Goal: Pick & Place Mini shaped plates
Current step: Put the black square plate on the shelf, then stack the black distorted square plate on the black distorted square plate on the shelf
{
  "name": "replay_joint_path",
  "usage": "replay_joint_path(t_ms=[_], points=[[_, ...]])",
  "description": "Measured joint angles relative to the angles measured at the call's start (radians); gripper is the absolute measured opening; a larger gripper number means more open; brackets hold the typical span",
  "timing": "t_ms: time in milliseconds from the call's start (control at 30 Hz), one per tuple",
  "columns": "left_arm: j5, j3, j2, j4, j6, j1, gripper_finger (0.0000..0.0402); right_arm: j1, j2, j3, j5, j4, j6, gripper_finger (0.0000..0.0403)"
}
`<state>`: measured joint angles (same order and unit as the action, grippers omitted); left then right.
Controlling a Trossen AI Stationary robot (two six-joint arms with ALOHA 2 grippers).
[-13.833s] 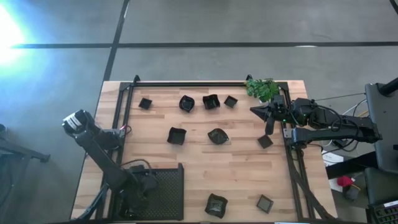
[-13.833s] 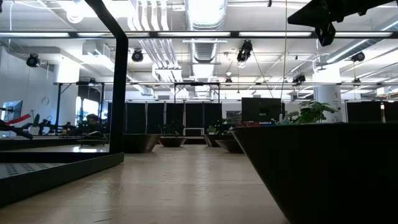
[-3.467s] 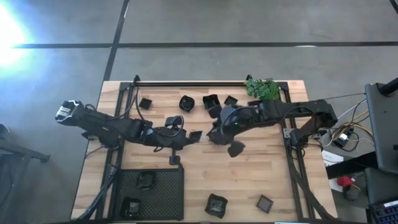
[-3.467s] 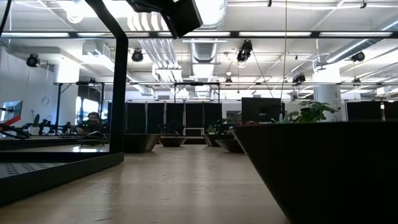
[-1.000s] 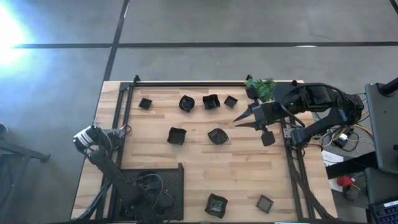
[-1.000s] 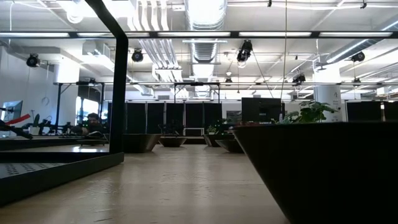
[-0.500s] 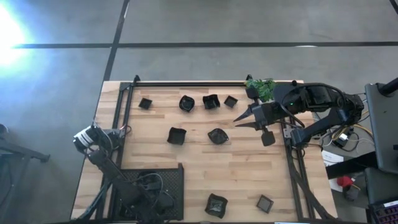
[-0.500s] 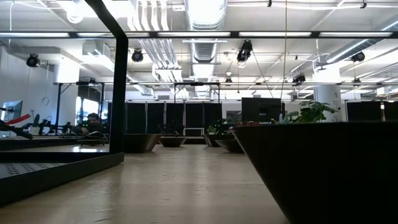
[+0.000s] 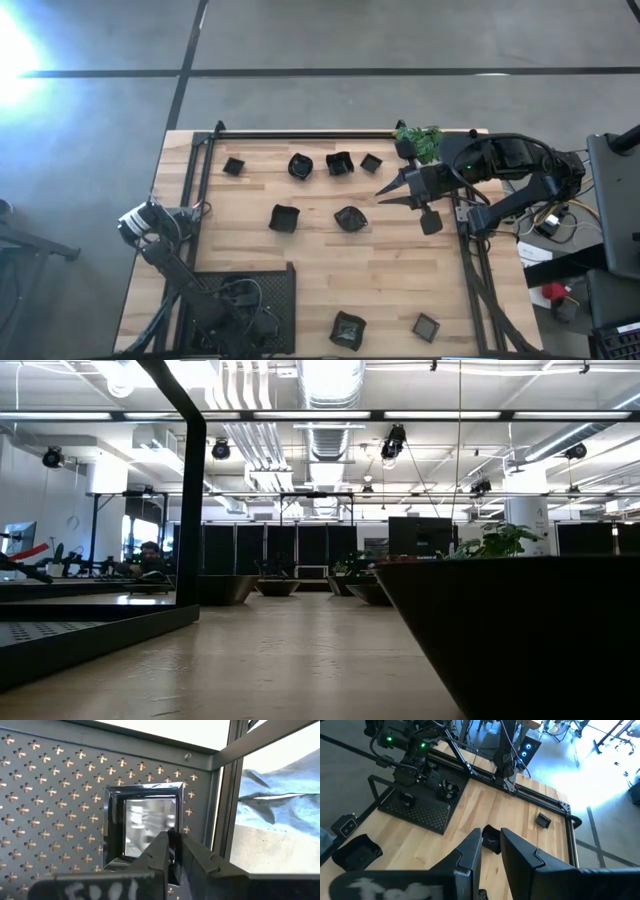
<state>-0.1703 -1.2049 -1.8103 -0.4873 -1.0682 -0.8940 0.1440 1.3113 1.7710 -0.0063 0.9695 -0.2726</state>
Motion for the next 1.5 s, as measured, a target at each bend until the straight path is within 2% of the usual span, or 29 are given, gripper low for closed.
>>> replay_joint_path(t_ms=[200,500,667,767,933,1100,1267,1500], points=[[0.000,0.000,0.000,0.009,0.000,0.000,0.0066,0.000,0.000,0.000,0.000,0.000,0.000,0.0068],[0.051,-0.001,0.003,0.027,-0.006,0.000,0.0069,0.000,0.000,0.000,0.000,0.000,0.000,0.0068],[0.056,-0.001,0.056,0.015,-0.037,0.000,0.0069,0.000,0.000,0.000,0.000,0.000,0.000,0.0068],[0.047,-0.001,0.107,-0.034,-0.110,0.002,0.0069,0.000,0.000,0.000,0.000,0.000,0.000,0.0068],[-0.022,-0.001,0.213,-0.213,-0.239,0.003,0.0069,0.000,0.000,0.000,0.000,0.000,0.000,0.0068],[-0.197,-0.001,0.325,-0.390,-0.379,0.005,0.0069,0.000,0.000,0.000,0.001,0.000,0.009,0.0068],[-0.336,-0.001,0.422,-0.501,-0.439,0.026,0.0069,0.000,0.000,0.000,0.000,0.000,0.011,0.0068],[-0.358,-0.001,0.512,-0.687,-0.618,0.153,0.0069,0.000,0.000,0.000,0.000,0.000,0.011,0.0068]])
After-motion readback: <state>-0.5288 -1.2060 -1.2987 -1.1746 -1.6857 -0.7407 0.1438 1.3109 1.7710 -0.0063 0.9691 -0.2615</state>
